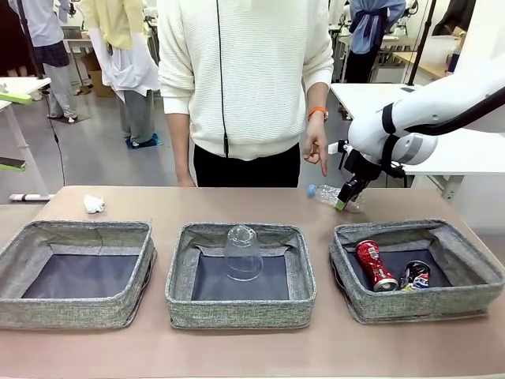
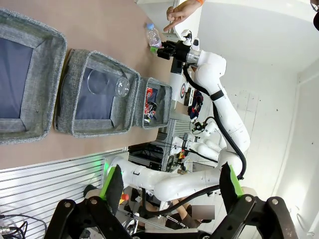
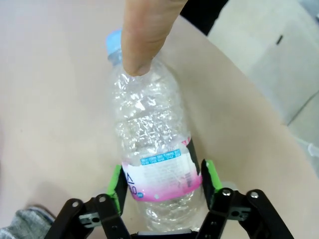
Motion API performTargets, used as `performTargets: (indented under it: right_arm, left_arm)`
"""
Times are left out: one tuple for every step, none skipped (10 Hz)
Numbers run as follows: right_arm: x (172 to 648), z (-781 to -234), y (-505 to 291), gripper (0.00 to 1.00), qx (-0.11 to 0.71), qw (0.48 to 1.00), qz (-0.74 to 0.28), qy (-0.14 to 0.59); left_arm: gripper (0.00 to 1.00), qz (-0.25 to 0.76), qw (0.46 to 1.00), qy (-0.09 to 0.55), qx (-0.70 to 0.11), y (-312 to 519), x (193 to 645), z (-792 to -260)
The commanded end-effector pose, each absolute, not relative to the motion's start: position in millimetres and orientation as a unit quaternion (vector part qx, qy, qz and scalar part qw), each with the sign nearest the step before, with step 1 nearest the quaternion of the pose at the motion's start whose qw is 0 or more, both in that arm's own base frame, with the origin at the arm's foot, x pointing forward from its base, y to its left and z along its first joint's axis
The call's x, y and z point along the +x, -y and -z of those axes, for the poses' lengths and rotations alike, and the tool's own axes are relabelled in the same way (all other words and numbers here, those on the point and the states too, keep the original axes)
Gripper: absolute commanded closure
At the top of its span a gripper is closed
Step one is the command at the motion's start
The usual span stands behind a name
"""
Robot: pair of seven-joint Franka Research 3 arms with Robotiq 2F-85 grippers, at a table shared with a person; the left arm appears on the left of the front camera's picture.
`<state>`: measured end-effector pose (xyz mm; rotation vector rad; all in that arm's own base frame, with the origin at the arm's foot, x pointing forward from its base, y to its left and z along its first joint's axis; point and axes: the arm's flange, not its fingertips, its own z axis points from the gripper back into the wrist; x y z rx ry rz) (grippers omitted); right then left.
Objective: Sort the waste into the appropriate baskets.
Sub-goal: Pick up the waste item pointed out by the person.
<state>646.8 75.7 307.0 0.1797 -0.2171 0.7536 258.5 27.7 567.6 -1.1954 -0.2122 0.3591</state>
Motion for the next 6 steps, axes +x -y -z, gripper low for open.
performTargets:
  right_arm:
    - [649.4, -309.6, -69.5, 0.64, 0.081, 0.918, -0.375, 0.1]
    - [649.1, -309.7, -69.8, 1.0, 0.077, 0.919, -0.375, 0.098]
    - [649.3, -309.4, -71.8, 1.0, 0.063, 0.928, -0.358, 0.083]
    - [648.5, -309.8, -73.4, 1.0, 0.06, 0.928, -0.358, 0.08]
    - [648.4, -310.2, -74.1, 1.0, 0.055, 0.93, -0.353, 0.084]
    - [648.5, -309.8, -74.1, 1.0, 0.052, 0.932, -0.348, 0.085]
  left_arm:
    - [0.0, -0.158, 0.808, 0.102, -0.558, -29.9, 257.7, -568.2]
    - [0.0, -0.158, 0.808, 0.102, -0.558, -29.9, 257.7, -568.2]
    - [0.0, -0.158, 0.808, 0.102, -0.558, -29.9, 257.7, -568.2]
    - [0.0, -0.158, 0.808, 0.102, -0.558, -29.9, 257.7, -568.2]
    - [0.0, -0.158, 0.808, 0.102, -0.558, -29.9, 257.7, -568.2]
    - [0.0, -0.158, 0.808, 0.102, -0.558, -29.9, 257.7, -568.2]
